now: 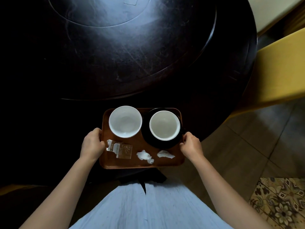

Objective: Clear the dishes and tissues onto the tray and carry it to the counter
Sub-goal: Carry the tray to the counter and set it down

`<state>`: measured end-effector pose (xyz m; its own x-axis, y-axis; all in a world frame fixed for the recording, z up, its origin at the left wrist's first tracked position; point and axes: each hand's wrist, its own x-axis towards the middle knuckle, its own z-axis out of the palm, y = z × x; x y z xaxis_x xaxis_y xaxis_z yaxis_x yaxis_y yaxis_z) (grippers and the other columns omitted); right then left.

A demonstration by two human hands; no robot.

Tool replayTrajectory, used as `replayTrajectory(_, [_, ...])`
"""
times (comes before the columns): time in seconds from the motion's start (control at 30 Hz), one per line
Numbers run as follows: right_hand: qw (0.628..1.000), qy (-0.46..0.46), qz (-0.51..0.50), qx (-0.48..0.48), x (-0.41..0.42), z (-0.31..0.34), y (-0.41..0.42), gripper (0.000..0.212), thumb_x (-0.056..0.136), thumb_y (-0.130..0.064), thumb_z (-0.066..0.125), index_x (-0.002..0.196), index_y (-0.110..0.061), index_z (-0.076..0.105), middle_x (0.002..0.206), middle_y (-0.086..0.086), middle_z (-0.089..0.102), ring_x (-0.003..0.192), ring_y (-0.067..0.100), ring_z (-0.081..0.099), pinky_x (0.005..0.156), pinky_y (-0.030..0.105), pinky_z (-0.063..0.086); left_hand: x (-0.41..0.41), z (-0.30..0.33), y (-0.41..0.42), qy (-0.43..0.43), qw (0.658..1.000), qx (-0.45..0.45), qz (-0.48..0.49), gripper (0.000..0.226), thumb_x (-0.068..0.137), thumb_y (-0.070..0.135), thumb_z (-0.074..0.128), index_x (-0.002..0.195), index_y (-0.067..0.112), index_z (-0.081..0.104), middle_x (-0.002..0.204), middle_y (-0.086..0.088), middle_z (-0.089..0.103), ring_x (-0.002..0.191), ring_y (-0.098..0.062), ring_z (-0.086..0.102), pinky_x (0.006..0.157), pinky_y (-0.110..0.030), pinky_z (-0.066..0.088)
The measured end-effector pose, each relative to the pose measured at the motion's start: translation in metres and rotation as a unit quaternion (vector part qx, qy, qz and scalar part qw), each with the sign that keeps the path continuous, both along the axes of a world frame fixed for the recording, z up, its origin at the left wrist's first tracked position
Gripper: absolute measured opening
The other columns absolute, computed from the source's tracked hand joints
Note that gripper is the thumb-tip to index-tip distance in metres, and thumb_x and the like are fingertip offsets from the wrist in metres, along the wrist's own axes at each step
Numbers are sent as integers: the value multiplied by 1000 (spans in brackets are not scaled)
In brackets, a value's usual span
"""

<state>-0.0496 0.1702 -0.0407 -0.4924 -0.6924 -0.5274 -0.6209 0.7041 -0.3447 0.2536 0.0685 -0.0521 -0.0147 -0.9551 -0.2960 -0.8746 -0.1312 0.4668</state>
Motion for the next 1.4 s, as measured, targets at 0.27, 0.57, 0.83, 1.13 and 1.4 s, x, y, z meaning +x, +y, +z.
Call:
replayTrajectory(0.27, [998, -44, 10, -47, -6, 0, 9, 28, 83, -2, 57, 109, -10, 50, 92, 10, 59, 91, 30, 58, 70, 32, 44, -9, 1, 1, -38, 999, 21, 33, 20, 78, -1, 59, 99, 1, 60, 92, -21, 65, 74, -27, 54, 60, -31, 40])
replayTrajectory(0.57, [997, -67, 4, -27, -20, -4, 4, 12, 81, -3, 59, 88, -11, 55, 91, 6, 62, 85, 23, 56, 71, 35, 50, 1, 8, -7, 33, 996, 80, 13, 28, 78, 1, 63, 106, 4, 62, 101, -15, 66, 86, -21, 56, 71, -32, 46])
replayTrajectory(0.83, [994, -108, -9, -32, -31, -6, -5, 17, 81, -5, 59, 95, -15, 62, 88, 4, 66, 86, 25, 62, 75, 40, 53, 7, 13, -19, 123, 970, 205, 34, 44, 81, -6, 60, 121, 9, 50, 97, -8, 59, 84, -19, 59, 57, -25, 50])
replayTrajectory(1.13, [978, -200, -22, -58, -49, -6, -9, 36, 78, 5, 56, 74, -29, 65, 86, 7, 73, 82, 25, 69, 75, 49, 59, 1, 15, -13, 169, 964, 199, 39, 45, 83, -5, 57, 124, 12, 46, 93, 1, 55, 84, -13, 55, 60, -23, 47])
replayTrajectory(1.4, [978, -187, -22, -94, -68, 4, 2, 25, 79, 9, 53, 90, -10, 65, 89, 12, 70, 87, 27, 64, 73, 40, 55, -22, 26, -9, 192, 963, 185, 25, 43, 83, -3, 57, 120, 16, 47, 99, -5, 57, 91, -22, 58, 63, -30, 51])
